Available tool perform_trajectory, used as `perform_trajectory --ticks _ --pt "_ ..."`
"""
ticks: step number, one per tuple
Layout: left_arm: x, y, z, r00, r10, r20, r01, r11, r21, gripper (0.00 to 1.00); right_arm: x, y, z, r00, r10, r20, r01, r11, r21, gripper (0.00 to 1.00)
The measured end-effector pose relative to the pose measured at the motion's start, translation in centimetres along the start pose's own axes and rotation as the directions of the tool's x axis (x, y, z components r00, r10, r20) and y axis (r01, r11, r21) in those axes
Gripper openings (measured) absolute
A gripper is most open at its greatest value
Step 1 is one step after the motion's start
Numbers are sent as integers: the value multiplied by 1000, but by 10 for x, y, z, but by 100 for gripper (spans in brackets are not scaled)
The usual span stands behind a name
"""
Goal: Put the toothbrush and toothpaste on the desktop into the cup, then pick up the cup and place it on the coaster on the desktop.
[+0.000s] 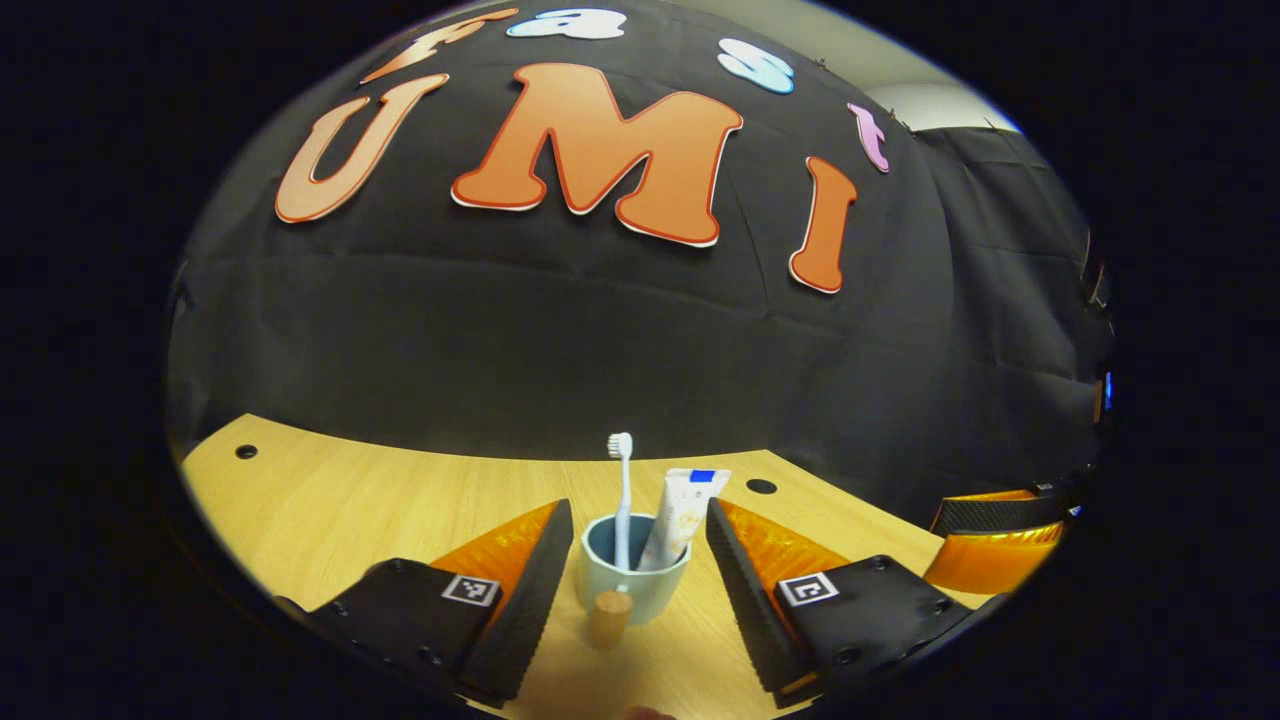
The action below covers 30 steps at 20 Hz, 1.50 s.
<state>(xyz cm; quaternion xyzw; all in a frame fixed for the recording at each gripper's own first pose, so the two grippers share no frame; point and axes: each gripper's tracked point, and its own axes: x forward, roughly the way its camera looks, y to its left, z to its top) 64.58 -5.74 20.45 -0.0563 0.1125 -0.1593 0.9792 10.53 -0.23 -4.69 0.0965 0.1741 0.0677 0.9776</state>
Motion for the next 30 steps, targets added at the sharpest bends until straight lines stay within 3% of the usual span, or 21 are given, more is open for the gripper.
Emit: perform_trajectory --ticks 1,3,9,12,15,21,22,23,24,30 --pt "-10 11 4 1000 31 0 -31 999 15 92 4 2 -2 999 -13 -33 13 1000 -6 82" --pt "-31 34 10 997 82 3 -82 996 41 93 11 7 -8 992 -45 -118 44 999 -12 83" --pt "-90 91 13 977 209 49 -214 969 125 95 36 54 -10 951 -42 -305 44 999 0 83" --pt "-118 110 -4 967 251 38 -253 955 156 96 54 74 -15 925 -24 -378 53 996 67 83" --pt "-145 128 -1 951 298 85 -309 937 162 96 74 78 -30 887 -45 -460 113 986 120 83" --pt "-180 142 2 931 332 152 -356 917 178 96 116 65 -71 779 -129 -614 289 942 168 78" --pt "-183 141 -1 931 331 157 -356 917 177 96 122 65 -77 764 -136 -630 310 935 174 77" --pt "-185 141 -4 931 328 158 -353 918 179 96 126 67 -82 751 -137 -646 326 928 182 67" --pt "-188 142 -10 932 325 159 -352 918 183 96 131 69 -88 738 -139 -660 339 922 186 76" --pt "-193 142 -29 938 317 137 -337 928 160 97 150 61 -115 679 -190 -709 419 894 161 72"
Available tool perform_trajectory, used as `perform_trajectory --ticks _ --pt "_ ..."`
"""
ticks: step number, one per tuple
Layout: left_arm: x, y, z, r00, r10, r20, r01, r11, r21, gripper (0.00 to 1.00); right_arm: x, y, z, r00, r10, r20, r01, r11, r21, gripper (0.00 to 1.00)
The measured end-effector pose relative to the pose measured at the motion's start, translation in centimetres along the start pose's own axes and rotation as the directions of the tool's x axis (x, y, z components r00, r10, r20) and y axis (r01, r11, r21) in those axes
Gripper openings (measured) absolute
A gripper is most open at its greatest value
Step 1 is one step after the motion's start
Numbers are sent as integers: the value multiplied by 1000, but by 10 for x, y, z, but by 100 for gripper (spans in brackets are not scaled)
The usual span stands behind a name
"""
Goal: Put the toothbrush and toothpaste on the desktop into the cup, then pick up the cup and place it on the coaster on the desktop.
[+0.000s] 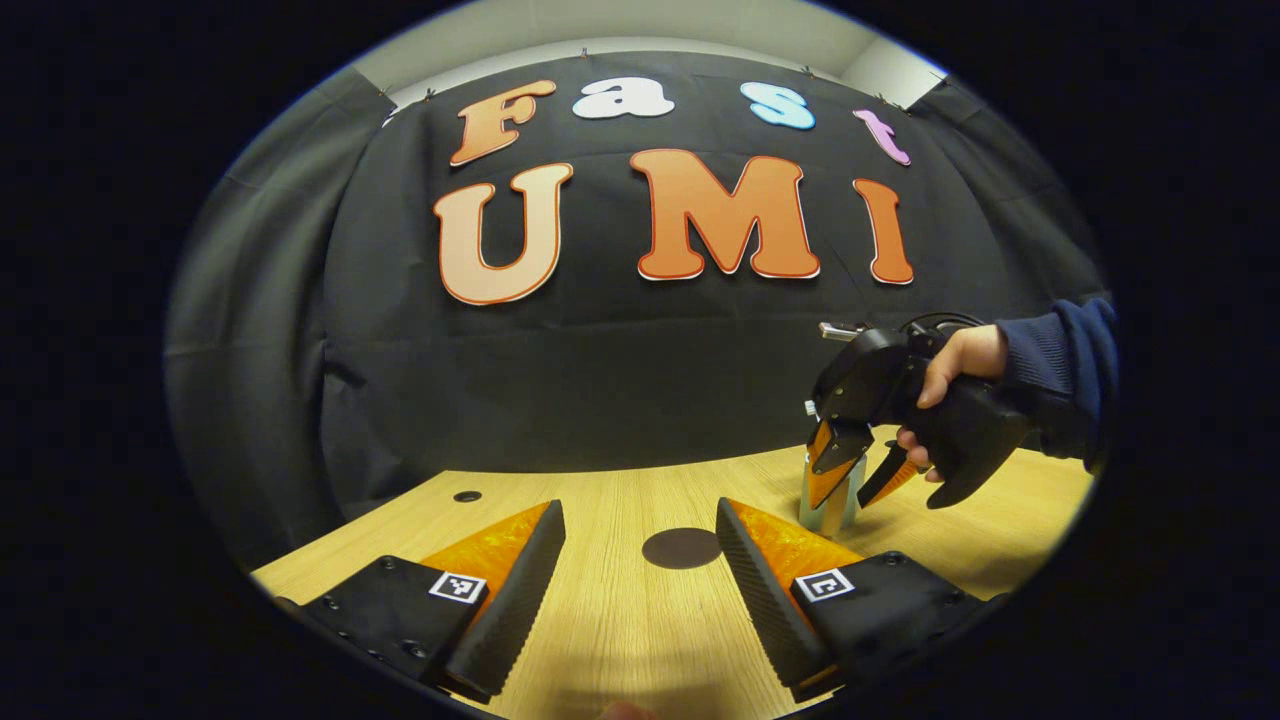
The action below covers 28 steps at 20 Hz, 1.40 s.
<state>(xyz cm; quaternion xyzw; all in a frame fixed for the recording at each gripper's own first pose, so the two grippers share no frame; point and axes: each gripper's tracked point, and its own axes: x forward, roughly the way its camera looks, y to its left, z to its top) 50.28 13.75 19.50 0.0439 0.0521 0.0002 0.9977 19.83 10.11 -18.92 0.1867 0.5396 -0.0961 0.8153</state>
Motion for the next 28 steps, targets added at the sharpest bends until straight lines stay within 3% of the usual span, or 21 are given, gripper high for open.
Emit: perform_trajectory --ticks 5,8,9,10,15,16,21,28 --pt "-1 1 -10 1000 -3 -25 2 1000 -24 96 8 -16 4 999 -52 15 53 998 -19 67" --pt "-3 0 -14 999 -6 -32 5 999 -32 96 8 -23 3 999 -49 10 50 998 -43 53" --pt "-2 -2 -15 1000 -8 -30 7 999 -38 97 7 -29 5 998 -65 15 66 997 -47 53" --pt "-4 -4 -16 999 -12 -31 10 999 -46 96 8 -33 7 996 -81 28 82 995 -62 36" --pt "-8 -10 -25 999 -16 -51 14 999 -48 96 8 -36 9 995 -88 44 93 989 -117 19" --pt "-8 -11 -26 998 -15 -58 13 999 -45 96 7 -35 10 995 -88 44 92 989 -114 24" --pt "-14 -14 -28 998 -12 -56 10 999 -33 96 6 -33 12 997 -45 61 54 988 -144 23" --pt "-19 -17 -32 998 -14 -66 12 999 -32 96 7 -30 18 995 24 95 3 961 -276 22"
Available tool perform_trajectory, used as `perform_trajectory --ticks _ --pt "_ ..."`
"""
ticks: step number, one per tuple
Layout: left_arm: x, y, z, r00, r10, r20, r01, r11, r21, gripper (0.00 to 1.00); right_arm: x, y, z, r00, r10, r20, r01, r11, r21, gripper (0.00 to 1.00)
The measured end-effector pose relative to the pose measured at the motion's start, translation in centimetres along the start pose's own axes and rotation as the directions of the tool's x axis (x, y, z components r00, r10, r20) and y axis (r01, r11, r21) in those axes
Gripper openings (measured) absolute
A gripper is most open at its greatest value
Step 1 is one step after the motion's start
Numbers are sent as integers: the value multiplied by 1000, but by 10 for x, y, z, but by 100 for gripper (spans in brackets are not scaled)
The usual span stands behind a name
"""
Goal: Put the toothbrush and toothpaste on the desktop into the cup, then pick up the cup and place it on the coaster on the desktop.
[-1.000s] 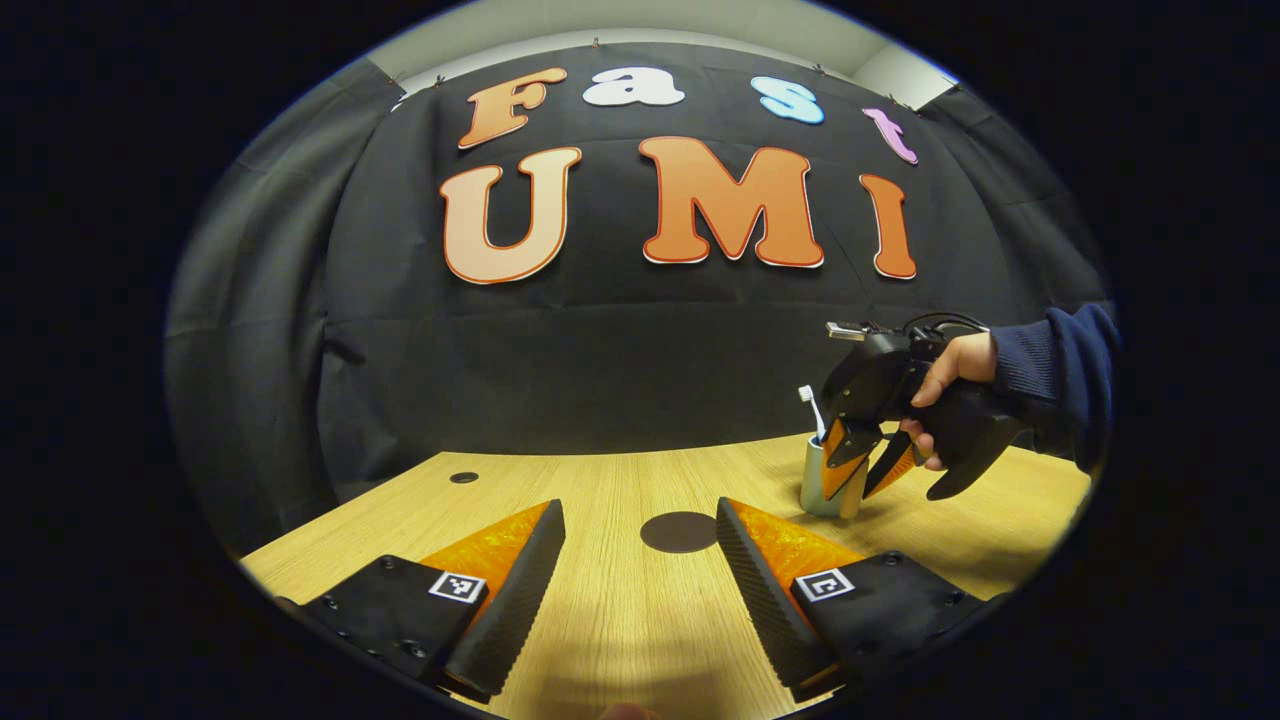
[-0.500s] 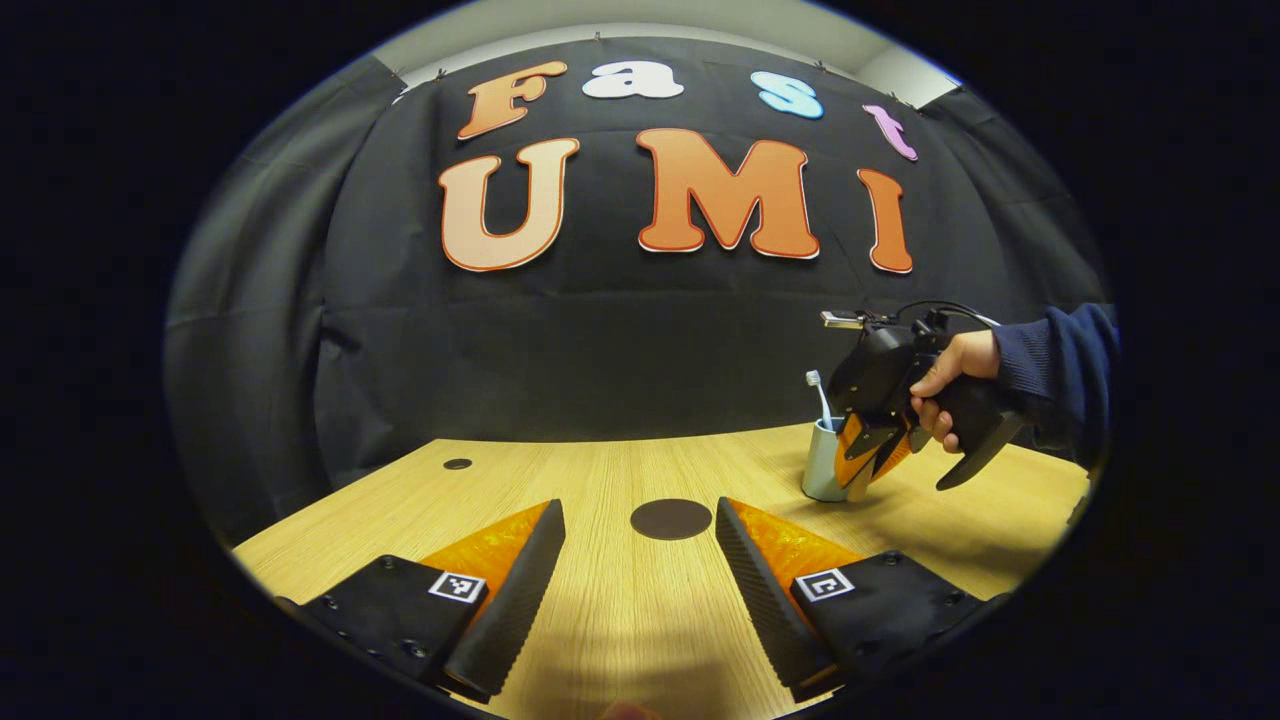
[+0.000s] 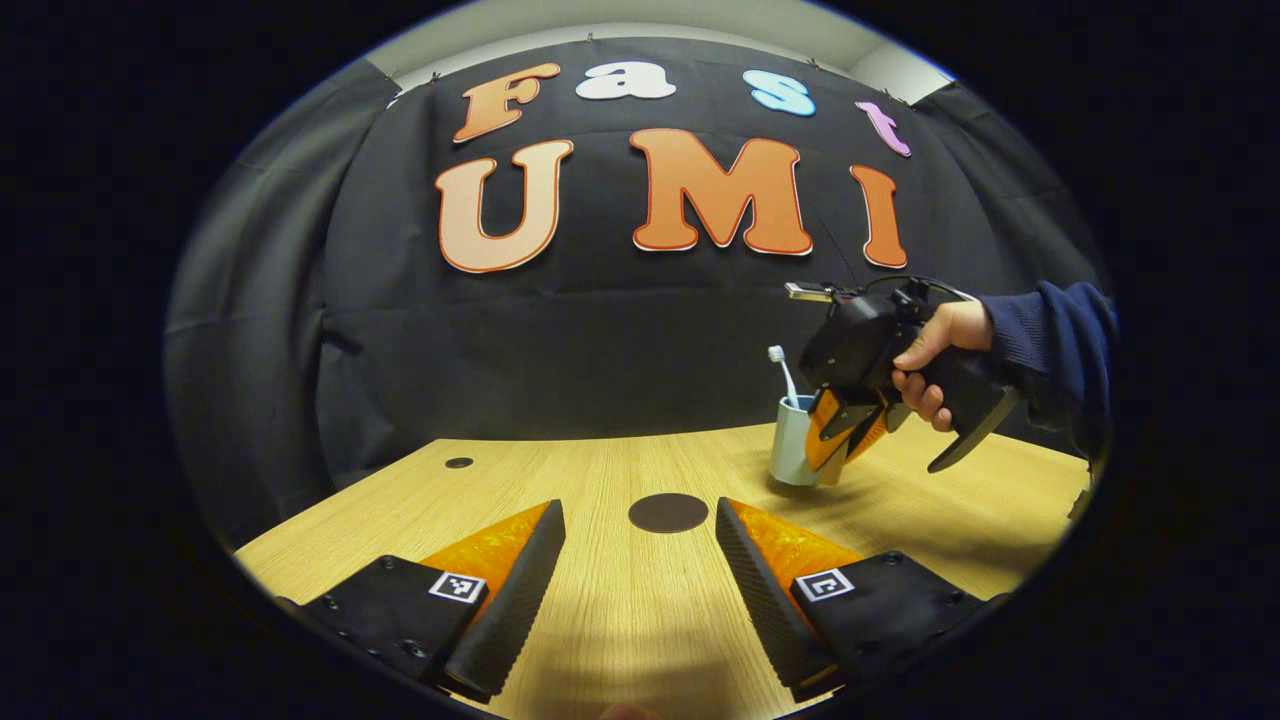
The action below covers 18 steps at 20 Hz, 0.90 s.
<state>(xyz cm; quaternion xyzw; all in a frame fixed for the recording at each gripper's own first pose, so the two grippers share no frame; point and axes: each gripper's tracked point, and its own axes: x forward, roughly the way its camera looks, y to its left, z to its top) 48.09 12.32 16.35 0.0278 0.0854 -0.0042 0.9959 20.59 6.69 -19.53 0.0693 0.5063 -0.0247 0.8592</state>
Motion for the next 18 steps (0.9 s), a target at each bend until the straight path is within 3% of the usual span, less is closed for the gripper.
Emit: perform_trajectory --ticks 18 --pt "-21 44 -25 996 84 -30 -85 996 -33 96 7 0 4 990 138 -28 -141 969 -202 22"
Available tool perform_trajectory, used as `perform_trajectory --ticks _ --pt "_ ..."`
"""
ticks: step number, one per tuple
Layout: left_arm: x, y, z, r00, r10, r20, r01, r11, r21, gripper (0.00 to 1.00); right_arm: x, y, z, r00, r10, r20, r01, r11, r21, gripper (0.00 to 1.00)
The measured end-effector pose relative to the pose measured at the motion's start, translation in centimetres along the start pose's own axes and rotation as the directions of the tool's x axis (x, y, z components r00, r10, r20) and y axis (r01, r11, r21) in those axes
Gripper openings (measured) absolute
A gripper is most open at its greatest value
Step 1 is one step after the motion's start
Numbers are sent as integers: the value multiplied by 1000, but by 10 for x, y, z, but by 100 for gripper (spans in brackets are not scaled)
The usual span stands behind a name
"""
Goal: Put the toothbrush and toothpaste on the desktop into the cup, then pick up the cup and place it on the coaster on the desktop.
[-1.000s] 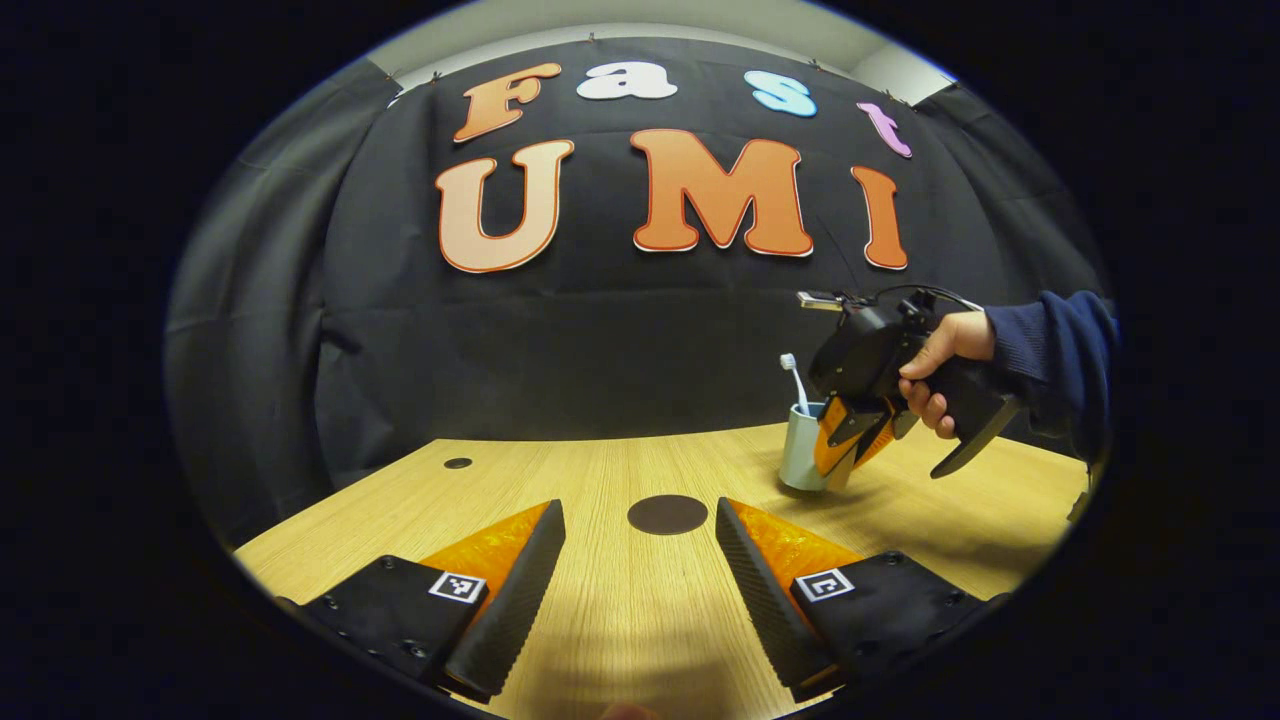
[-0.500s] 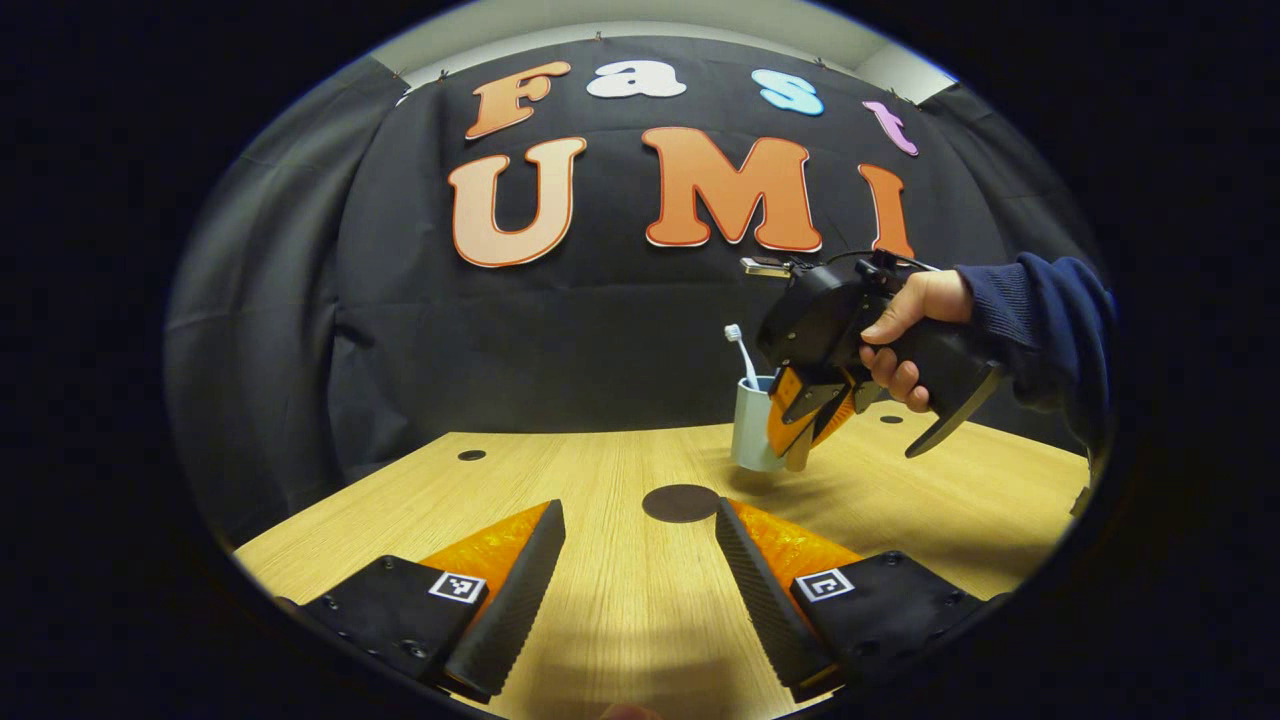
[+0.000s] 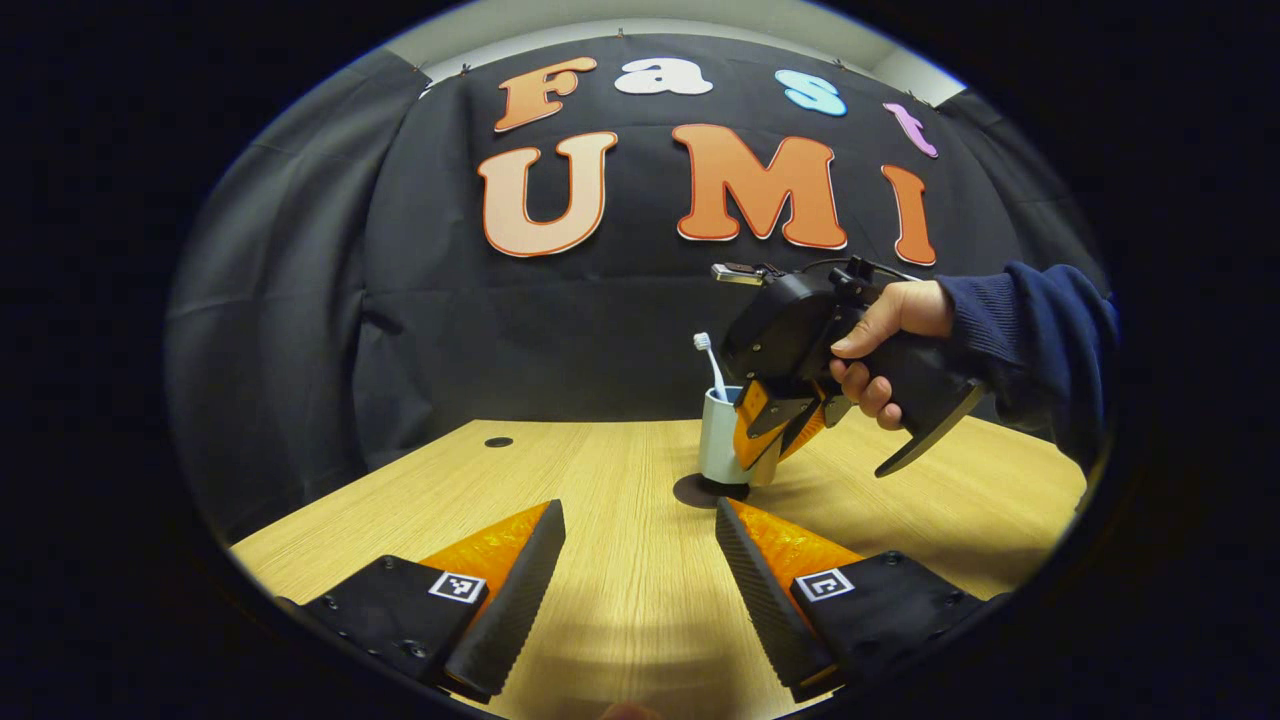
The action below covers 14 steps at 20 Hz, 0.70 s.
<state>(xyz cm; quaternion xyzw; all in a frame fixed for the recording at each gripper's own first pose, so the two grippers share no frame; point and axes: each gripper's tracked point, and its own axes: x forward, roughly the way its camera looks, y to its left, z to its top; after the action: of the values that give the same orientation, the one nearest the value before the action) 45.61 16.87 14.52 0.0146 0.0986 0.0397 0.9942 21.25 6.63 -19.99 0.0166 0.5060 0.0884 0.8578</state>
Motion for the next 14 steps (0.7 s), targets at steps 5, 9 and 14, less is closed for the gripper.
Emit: perform_trajectory --ticks 5,9,14 --pt "-2 9 -8 1000 14 -18 -14 1000 -5 96 -4 -2 -3 999 -15 -43 15 1000 -14 22" --pt "-2 9 -16 999 16 -38 -17 1000 -24 96 -1 -3 2 1000 -11 -20 10 998 -55 22" --pt "-1 4 -14 999 14 -37 -14 1000 -12 96 -9 2 5 998 64 4 -64 998 -8 27"
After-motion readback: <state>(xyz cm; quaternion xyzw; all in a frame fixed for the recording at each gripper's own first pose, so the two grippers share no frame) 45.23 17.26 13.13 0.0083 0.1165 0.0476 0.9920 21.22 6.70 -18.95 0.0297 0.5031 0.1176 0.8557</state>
